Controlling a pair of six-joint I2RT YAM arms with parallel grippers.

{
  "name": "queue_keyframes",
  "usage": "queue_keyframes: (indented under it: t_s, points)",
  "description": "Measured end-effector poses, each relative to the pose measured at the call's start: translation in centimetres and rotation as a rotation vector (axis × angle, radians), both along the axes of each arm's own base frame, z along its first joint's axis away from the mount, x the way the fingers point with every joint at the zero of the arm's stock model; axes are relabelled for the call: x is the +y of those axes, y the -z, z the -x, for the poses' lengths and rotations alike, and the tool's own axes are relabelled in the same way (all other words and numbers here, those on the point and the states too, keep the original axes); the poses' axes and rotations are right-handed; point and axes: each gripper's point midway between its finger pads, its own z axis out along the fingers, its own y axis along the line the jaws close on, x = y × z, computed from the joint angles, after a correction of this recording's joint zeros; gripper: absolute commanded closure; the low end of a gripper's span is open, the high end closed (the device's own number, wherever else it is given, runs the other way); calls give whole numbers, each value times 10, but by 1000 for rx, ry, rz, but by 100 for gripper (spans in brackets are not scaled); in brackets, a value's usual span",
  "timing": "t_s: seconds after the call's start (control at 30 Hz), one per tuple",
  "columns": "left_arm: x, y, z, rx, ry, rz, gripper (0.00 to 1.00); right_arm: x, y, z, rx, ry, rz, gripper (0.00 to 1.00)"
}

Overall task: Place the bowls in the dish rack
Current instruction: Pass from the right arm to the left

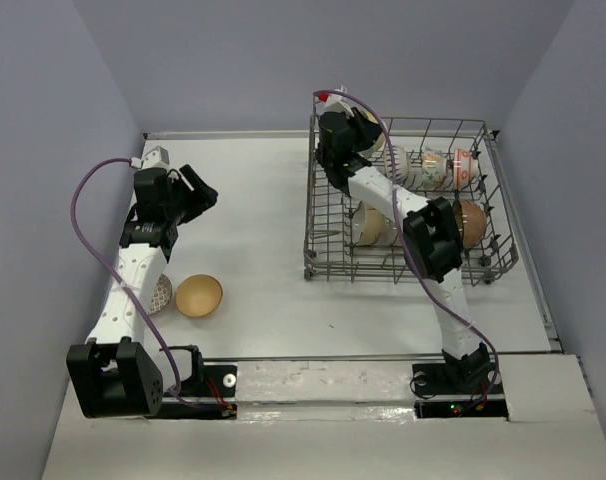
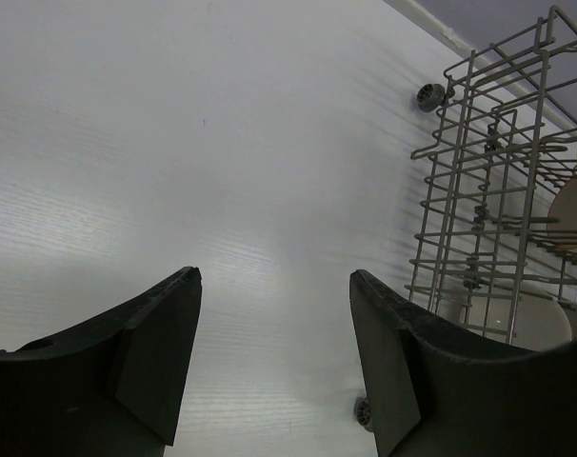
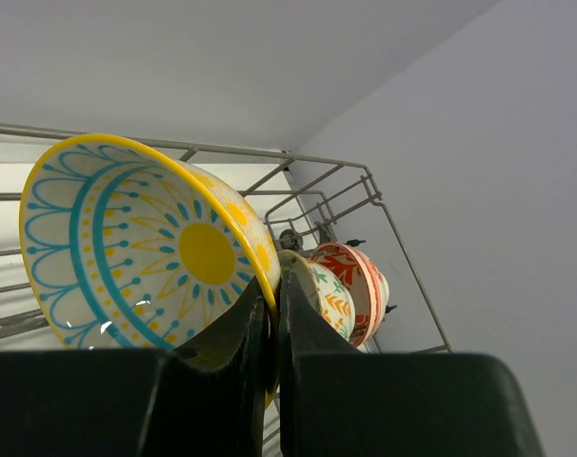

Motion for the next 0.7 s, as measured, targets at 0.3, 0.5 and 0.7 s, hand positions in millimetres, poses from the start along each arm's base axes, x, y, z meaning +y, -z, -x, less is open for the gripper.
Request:
queue_keyframes:
  t_s: [0.3,0.5,0.7]
  points:
    - [-1,2,0,5,3,2,27,24,2,6,24,-32,55,99]
    - [-1,2,0,5,4,2,27,21,-1,8,34,-10,92,99]
    - [-1,2,0,5,6,4,27,18,-1,10,52,0,119,99]
